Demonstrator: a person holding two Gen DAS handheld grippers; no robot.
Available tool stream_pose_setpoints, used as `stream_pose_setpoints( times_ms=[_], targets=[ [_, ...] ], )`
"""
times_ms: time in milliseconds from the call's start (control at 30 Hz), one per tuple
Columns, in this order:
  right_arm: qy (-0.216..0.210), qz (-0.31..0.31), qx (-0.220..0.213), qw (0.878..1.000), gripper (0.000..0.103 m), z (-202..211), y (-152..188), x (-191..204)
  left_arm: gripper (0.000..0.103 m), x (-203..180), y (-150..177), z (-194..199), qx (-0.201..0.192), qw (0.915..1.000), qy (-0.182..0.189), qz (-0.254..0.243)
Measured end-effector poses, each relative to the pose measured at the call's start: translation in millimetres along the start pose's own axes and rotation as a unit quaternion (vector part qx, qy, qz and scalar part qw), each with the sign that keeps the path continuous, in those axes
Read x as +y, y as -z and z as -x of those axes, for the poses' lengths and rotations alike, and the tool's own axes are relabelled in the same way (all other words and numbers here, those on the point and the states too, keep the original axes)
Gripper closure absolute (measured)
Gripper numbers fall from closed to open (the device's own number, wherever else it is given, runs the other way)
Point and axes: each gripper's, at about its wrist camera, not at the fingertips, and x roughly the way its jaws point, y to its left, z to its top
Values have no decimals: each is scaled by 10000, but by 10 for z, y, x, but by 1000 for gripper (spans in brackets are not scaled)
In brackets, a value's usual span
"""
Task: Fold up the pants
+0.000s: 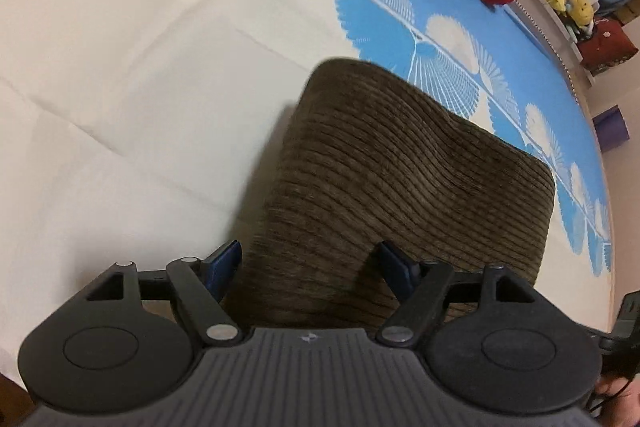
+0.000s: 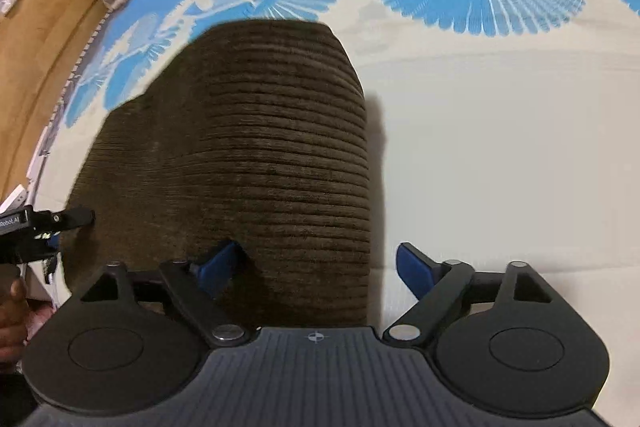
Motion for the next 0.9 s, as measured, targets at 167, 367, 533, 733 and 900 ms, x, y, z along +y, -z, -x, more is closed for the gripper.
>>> stream_pose_setpoints(
  times_ms=[167,367,533,733,900],
  targets=[
    [-108,-282,128,9995,8,-158,-30,-13,18,-65,-19,-159,108,9998,-36,171],
    [-339,46,-52,9994,47,-195,-23,97,27,-171,-27,-251,79,9998,-157,55],
    [-555,75,-491,9972,68,65,-62,62,59,-411,-7,-120,-229,9992,-99,-327],
    [-549,264,-1036,9928,70,536,-130,-41,64,-899,21,-124,-491,9967,375,-519],
    [-15,829,-1679,9823,70,1066,-210,-274,64,-1468,78,-252,-593,9913,944,-706]
  ],
)
